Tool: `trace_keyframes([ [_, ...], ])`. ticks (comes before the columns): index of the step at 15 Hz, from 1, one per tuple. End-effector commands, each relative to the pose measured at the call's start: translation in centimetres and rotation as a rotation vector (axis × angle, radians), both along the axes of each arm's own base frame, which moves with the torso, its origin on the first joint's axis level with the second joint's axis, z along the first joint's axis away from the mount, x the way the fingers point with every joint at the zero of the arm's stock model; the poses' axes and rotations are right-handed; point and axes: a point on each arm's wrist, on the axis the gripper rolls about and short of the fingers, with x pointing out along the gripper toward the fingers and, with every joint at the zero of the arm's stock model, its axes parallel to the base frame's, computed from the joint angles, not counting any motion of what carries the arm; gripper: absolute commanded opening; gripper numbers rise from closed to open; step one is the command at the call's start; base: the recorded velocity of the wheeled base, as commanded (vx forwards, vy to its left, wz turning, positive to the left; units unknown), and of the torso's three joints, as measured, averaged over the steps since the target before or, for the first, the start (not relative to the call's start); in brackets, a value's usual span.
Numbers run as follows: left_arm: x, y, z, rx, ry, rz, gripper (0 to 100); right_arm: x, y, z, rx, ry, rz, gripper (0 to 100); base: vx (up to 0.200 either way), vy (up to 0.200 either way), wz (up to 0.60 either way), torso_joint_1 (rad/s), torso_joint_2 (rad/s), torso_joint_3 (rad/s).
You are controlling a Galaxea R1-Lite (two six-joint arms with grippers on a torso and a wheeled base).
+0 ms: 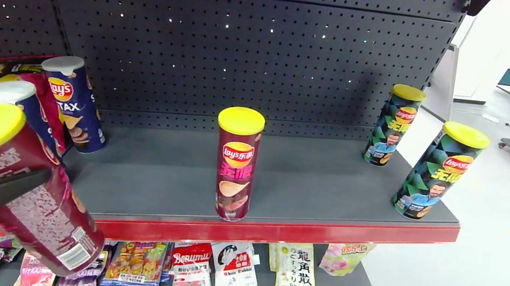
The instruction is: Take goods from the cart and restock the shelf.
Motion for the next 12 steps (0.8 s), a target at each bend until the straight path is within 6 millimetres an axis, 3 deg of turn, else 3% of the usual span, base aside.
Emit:
trace_keyframes([
  [1, 1.6, -0.3, -0.9, 0.003, 0.076, -0.02, 0, 0.0, 0.0, 0.1, 0.023, 0.008, 0.005, 100, 0.0, 0.0, 0.0, 0.0, 0.0, 0.0],
  [3, 2.3, -0.3, -0.7, 0.003, 0.071, -0.02, 0, 0.0, 0.0, 0.0, 0.003, -0.003, 0.019, 100, 0.0, 0.0, 0.0, 0.0, 0.0, 0.0],
  [5, 4.7, -0.4, -0.3, 0.001, 0.05, -0.019, 0, 0.0, 0.0, 0.0, 0.065, -0.005, 0.004, 100, 0.0, 0.0, 0.0, 0.0, 0.0, 0.0],
  [8, 6.4, -1.0, -0.4, 0.002, 0.049, -0.048, 0, 0.0, 0.0, 0.0, 0.067, -0.005, 0.0, 100, 0.0, 0.0, 0.0, 0.0, 0.0, 0.0],
  [12, 9.4, -2.1, 0.7, 0.003, 0.024, -0.086, 0, 0.0, 0.0, 0.0, 0.073, -0.004, 0.0, 100, 0.0, 0.0, 0.0, 0.0, 0.0, 0.0],
])
